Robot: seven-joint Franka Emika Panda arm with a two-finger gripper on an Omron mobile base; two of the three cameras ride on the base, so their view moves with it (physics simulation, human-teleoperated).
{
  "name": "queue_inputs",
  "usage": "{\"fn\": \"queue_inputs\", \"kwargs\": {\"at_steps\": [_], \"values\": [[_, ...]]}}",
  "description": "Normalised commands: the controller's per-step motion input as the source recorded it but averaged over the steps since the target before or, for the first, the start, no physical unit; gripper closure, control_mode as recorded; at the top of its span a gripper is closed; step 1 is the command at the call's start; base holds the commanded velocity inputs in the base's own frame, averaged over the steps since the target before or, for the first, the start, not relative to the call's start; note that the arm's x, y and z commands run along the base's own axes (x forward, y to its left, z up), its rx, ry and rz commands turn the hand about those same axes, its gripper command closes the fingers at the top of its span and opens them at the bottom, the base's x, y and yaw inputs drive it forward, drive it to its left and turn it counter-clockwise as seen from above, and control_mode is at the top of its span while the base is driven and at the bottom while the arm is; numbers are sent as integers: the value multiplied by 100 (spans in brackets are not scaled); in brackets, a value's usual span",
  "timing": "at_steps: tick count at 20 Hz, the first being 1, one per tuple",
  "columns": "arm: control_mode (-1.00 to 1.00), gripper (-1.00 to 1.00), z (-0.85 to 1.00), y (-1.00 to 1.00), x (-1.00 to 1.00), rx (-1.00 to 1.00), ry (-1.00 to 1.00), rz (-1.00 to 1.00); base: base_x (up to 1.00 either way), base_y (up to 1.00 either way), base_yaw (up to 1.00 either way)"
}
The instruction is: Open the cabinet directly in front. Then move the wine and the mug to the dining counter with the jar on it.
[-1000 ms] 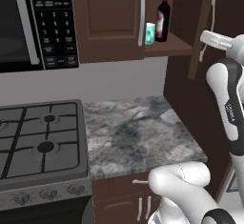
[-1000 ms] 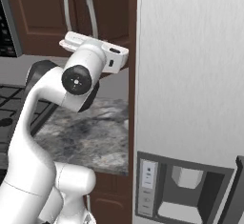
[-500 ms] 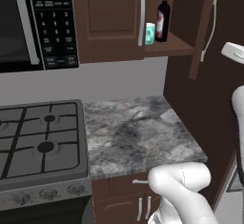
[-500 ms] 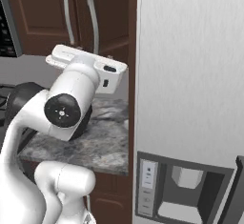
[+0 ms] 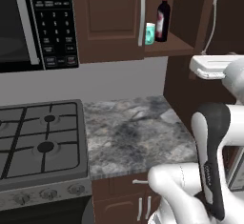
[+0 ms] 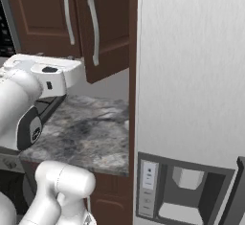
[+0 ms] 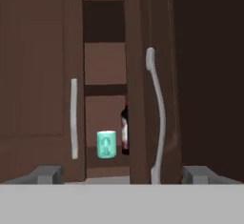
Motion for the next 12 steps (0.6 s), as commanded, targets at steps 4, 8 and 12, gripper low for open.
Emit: {"fn": "queue_inputs", "kwargs": {"at_steps": [4,8,12], "values": [[-100,-100,0,93,84,-15,-1,-31,0,0,0],[-100,-100,0,75,100,-9,9,-29,0,0,0],[-100,-100,0,12,100,0,38,-29,0,0,0]]}}
